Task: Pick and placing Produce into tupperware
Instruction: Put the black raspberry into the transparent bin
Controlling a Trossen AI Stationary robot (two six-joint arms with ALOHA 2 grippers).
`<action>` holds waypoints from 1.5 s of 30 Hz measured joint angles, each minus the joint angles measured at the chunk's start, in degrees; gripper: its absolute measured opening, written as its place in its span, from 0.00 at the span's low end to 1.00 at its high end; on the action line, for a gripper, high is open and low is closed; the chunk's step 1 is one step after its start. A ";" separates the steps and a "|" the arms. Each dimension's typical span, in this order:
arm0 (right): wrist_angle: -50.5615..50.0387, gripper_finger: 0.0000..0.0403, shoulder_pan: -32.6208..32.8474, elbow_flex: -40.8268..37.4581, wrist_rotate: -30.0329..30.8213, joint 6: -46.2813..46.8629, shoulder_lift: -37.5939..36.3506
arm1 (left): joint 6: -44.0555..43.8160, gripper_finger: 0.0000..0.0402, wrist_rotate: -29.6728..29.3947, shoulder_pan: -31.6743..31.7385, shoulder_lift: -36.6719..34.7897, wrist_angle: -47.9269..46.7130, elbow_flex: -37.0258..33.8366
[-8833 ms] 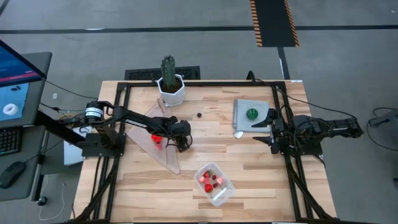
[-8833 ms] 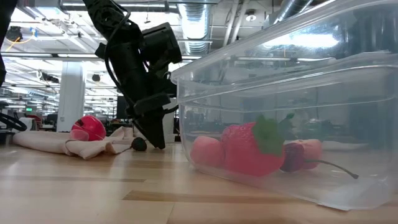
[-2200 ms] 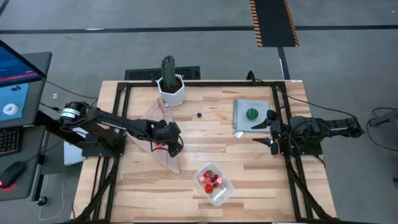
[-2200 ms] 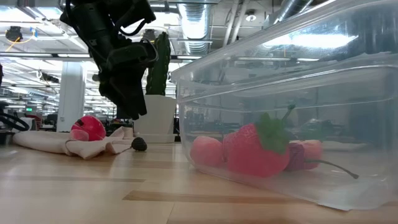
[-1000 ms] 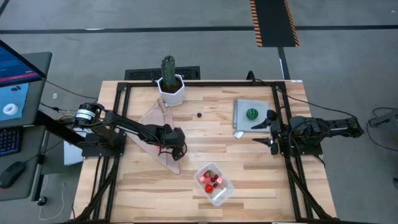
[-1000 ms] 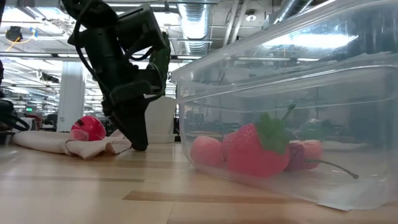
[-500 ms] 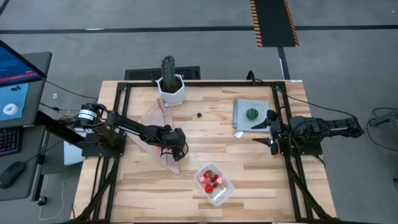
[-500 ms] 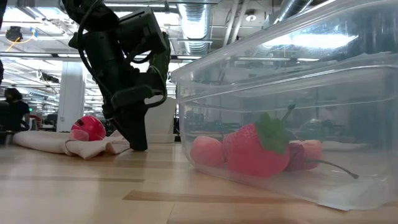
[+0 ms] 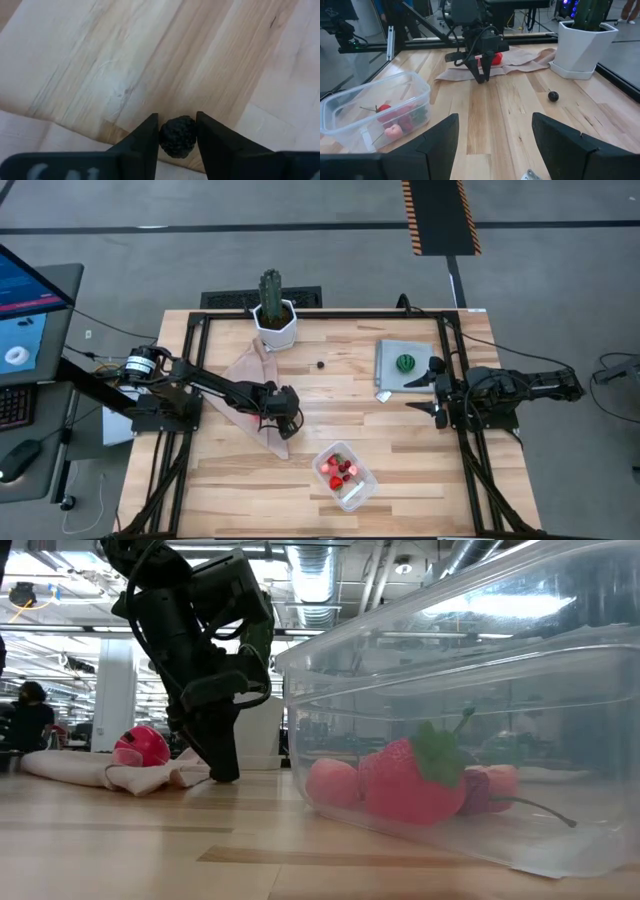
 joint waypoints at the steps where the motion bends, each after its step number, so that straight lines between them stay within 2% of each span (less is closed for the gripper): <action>1: 0.00 0.68 0.01 0.00 -0.02 0.02 -0.01 | 0.00 0.25 0.22 0.00 0.00 -0.02 0.00; 10: 0.00 0.68 -0.01 0.00 0.00 0.02 -0.01 | -0.02 0.27 1.06 0.02 0.00 0.31 0.02; 21: 0.00 0.68 0.01 0.00 -0.02 0.02 0.01 | 0.66 0.27 5.13 -1.48 0.00 10.11 0.38; 39: 0.00 0.68 0.01 0.00 0.00 0.00 0.01 | 6.84 0.27 5.35 -7.60 -0.04 14.36 12.57; 45: 0.00 0.68 0.01 0.00 0.00 0.00 -0.01 | 7.64 0.27 6.12 -10.96 0.20 21.59 13.06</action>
